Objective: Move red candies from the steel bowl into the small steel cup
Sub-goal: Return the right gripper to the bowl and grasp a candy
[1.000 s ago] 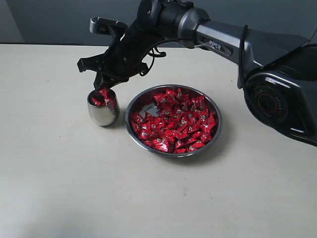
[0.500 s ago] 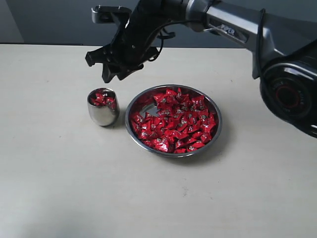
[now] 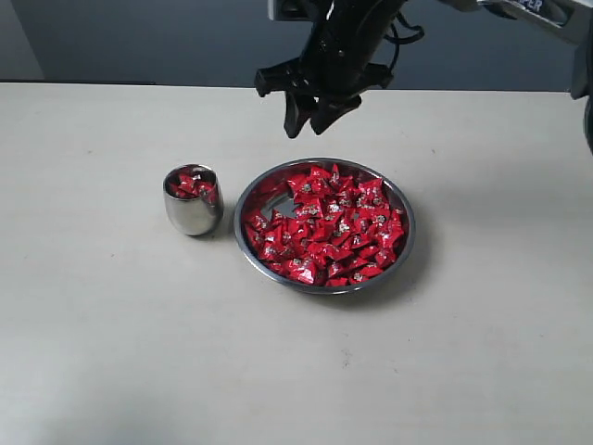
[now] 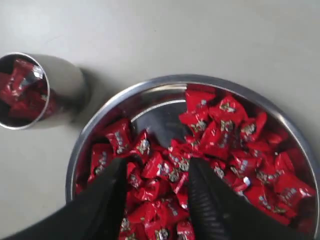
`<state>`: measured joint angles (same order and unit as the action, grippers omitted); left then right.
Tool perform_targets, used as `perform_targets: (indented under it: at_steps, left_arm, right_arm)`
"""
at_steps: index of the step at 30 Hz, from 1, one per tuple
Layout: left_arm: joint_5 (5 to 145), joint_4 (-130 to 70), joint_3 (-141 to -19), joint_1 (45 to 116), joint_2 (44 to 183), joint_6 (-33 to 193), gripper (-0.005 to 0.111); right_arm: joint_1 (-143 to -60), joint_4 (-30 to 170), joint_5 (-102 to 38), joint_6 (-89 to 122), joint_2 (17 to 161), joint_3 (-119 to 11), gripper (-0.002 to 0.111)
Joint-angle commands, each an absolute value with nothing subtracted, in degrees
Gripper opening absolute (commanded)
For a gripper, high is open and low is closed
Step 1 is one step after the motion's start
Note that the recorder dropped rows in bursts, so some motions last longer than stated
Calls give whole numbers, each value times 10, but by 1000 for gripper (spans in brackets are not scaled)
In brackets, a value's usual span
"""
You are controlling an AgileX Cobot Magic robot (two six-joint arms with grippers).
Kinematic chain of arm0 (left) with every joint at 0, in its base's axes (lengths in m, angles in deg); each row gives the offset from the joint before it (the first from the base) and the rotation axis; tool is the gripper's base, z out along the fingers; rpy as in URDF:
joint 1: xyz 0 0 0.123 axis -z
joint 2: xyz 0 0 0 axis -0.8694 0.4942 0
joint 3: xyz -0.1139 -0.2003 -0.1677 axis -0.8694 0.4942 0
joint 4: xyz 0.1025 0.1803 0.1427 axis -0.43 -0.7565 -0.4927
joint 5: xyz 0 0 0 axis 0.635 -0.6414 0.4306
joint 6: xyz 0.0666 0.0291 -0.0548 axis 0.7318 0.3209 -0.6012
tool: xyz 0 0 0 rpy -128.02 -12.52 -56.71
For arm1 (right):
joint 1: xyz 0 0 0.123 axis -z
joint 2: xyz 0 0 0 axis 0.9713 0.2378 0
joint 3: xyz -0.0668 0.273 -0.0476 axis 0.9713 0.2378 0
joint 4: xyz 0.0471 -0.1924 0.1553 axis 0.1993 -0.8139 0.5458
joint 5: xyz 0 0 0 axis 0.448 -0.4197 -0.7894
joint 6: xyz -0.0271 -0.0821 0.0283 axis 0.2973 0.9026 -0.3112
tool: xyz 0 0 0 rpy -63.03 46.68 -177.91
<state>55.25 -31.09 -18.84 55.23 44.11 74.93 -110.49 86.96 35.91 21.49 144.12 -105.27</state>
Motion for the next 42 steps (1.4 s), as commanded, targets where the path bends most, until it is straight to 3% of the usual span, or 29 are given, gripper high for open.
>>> perform_targets:
  at_steps: [1,17,30,42]
  left_arm:
    - [556,-312,-193,553,438,748,0]
    - [556,-312,-193,553,438,748,0]
    - [556,-312,-193,553,438,748,0]
    - [556,-312,-193,553,438,748,0]
  right_arm:
    - [-1089,855,308,228,1380,-946,40]
    - [-1082,853,149,295,1175,-628,40]
    - [-1082,844,128,296,1078,-543,40]
    - [-1082,852,25,296,1033,-439,40]
